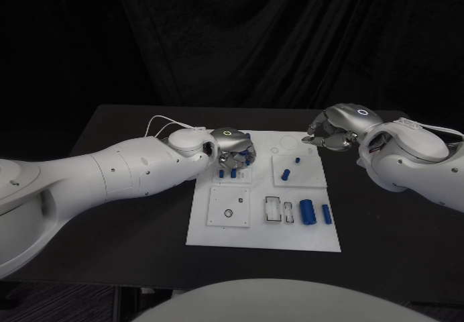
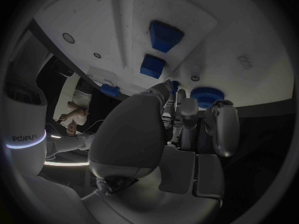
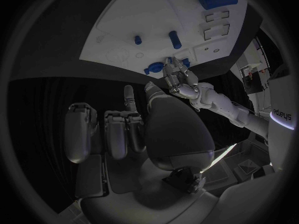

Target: Assemble the parts on the task board

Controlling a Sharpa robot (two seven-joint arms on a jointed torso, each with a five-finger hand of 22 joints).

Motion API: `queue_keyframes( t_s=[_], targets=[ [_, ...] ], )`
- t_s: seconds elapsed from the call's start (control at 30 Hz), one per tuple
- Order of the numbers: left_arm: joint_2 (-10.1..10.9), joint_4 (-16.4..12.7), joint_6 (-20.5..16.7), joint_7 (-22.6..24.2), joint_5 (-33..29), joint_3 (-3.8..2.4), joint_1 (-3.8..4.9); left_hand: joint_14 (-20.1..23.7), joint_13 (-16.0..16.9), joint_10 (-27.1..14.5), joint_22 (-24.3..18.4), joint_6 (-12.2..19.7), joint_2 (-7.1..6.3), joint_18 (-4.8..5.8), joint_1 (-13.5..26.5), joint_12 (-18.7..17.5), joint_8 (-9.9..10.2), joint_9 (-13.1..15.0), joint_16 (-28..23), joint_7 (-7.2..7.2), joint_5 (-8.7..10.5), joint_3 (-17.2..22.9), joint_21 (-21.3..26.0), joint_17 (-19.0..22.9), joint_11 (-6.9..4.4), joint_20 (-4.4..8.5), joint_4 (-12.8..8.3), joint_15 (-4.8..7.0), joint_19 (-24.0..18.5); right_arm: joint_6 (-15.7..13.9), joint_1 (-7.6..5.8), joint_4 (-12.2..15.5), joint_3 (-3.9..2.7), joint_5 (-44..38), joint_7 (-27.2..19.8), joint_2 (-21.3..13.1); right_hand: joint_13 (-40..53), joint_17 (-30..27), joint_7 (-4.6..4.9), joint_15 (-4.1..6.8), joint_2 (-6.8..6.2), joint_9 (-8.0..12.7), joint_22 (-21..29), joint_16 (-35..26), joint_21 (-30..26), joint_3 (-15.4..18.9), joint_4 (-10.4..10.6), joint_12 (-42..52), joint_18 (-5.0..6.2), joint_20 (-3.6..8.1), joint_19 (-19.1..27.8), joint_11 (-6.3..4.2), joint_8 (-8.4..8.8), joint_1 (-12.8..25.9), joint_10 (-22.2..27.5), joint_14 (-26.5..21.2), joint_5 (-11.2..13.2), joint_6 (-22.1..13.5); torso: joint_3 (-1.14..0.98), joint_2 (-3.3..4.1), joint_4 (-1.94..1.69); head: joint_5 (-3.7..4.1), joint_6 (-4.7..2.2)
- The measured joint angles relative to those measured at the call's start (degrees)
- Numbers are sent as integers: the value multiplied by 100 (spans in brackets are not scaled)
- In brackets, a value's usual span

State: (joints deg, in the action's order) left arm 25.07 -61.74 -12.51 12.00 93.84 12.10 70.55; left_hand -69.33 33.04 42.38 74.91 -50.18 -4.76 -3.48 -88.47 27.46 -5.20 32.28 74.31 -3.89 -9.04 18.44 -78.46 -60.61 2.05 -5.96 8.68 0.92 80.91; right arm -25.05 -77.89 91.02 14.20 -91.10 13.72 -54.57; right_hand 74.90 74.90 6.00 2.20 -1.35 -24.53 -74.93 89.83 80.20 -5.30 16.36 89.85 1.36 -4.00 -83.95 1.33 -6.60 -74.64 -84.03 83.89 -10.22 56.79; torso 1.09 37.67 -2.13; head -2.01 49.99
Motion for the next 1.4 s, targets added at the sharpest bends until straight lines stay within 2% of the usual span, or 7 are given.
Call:
queue_keyframes(
  t_s=[0.27, 0.43, 0.5, 0.63, 0.87, 1.13, 1.4],
  targets=[
    [-34, 67, -46, -5, 6, -9, -65, -30, -28, 255, 0, -51, 72, -1, -73, 48, 0, -34, 0, 11, -4, 40, -46, 31, -33, 27, -72, 30, 55, 2, 0, 6, 0, 0, 0, -2, 0, 0, 0, 0, 0, 0, -1, 0, 0, 0, 0, 0, 1, 0, 0, 0, 0, 0, 0, 0, 0, 0, -2, -1, -12, 5, 0],
    [-42, 81, -177, -5, 6, -13, -101, -142, -48, 537, 0, -325, 120, 2, -123, 136, -99, -29, 67, -13, -25, 55, -243, -50, -64, 22, -152, 59, 209, 4, 0, 11, 0, 0, 0, -3, 0, 0, 0, 0, 0, 0, -1, 0, 0, 0, 0, 0, 1, 0, 0, 0, 0, 0, 0, 0, 1, 0, -3, -1, -10, -3, 0],
    [-32, 76, -248, -5, 6, -11, -113, -164, -52, 649, 0, -402, 130, 92, -133, 161, -114, -25, 86, -29, -56, 56, -274, -52, -71, 31, -183, 62, 236, 4, 0, 16, 0, 0, 0, -7, 0, 0, 0, 0, 0, 0, -1, 0, 0, 0, 0, 0, 0, 0, 0, 0, 0, 0, 0, 0, 1, 0, -3, -2, -9, -5, 0],
    [56, -1, -393, 0, 7, -4, -133, -164, -65, 688, 0, -431, 145, 92, -149, 164, -123, -19, 90, -42, -88, 56, -310, -46, -52, 50, -215, 61, 255, 4, 0, 20, 0, 0, 1, -20, 0, 0, 0, 0, 0, 0, -1, 0, 0, 0, 0, 0, 0, 0, 0, 0, 0, 0, 0, 0, 1, 0, -4, -5, -9, 2, 0],
    [437, -442, -729, 1, 11, -1, -129, -184, -150, 732, 0, -471, 149, 91, -154, 87, -123, -42, 84, -82, -170, 40, -310, 42, -55, 51, -231, 41, 256, 4, 0, 24, 0, 0, 1, -43, 0, 0, 0, 0, 0, 0, 0, 0, 0, 0, 0, 0, 0, 0, 0, 0, 0, 0, 0, 0, 1, 0, -4, -7, -8, -1, 0],
    [1050, -1135, -1002, -14, 15, -3, 99, -182, -215, 739, 4, -471, 149, 90, -154, 19, -122, -67, 1, -82, -176, 40, -248, 140, -62, 51, -230, 39, 256, 11, 0, 1, 0, 0, 1, -38, 0, 0, 0, 0, 0, 0, 0, 0, -20, 0, 0, 0, 0, 0, 0, 0, 0, 0, 0, 0, 1, 0, -5, -9, -15, 13, 0],
    [1390, -1376, -1056, -65, 16, 2, 154, -120, -272, 706, 4, -470, 147, 90, -152, -61, -88, -93, -49, -81, -194, 39, -205, 230, -29, 52, -230, 21, 212, 27, 18, -16, 0, 26, -4, -36, 0, 0, 0, 0, 17, 0, 1, 0, -20, 0, 0, 0, 0, 0, 0, 0, 0, -17, 0, 0, 2, 0, -8, -20, -23, -12, 0]
  ],
)
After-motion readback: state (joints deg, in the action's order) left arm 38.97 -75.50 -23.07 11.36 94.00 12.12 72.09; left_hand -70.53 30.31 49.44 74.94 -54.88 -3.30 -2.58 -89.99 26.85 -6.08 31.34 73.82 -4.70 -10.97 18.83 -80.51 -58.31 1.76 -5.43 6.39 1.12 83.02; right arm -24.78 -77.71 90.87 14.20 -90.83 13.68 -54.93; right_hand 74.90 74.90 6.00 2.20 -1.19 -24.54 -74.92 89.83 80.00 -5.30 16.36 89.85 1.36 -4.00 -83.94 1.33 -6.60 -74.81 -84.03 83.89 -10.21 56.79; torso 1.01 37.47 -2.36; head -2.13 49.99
